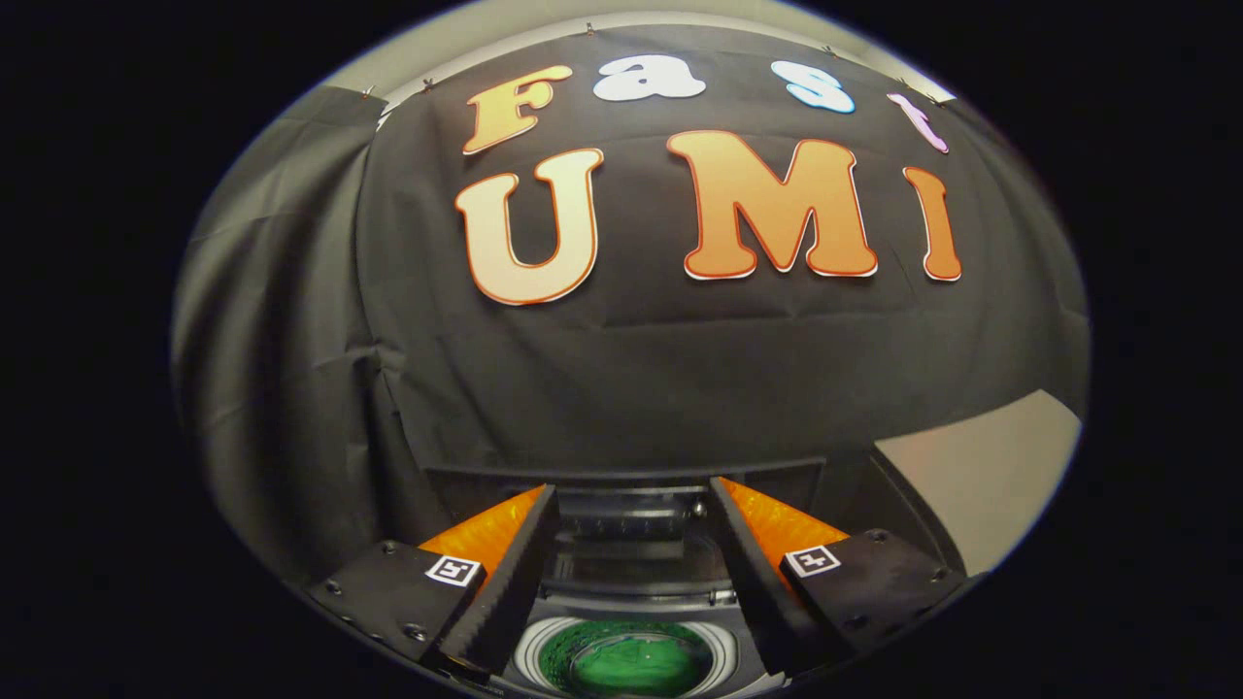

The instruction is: Put the clothes into the washing machine and then close the washing machine lid.

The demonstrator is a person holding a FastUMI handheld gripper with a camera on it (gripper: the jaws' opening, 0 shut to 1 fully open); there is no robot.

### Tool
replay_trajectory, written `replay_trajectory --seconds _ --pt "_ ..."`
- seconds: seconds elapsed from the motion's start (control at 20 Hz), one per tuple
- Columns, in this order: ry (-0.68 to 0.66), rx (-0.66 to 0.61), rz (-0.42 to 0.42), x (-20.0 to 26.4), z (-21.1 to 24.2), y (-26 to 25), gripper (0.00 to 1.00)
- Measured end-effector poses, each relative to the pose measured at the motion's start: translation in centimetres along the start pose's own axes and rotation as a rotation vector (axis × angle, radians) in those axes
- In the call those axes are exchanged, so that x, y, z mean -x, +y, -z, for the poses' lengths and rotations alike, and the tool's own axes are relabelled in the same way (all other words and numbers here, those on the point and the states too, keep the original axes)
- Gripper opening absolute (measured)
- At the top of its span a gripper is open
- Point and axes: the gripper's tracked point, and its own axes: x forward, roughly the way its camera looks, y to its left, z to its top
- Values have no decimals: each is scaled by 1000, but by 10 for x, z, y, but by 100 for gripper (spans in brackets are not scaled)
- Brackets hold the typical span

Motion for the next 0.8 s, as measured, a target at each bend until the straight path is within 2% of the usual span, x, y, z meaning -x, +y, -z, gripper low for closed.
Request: replay_trajectory --seconds 0.35,0.65,0.8 --pt "67 -10 66 -84 -7 -50 98" --pt "128 -22 86 -109 11 -65 98" --pt "112 12 101 -120 14 -70 98"
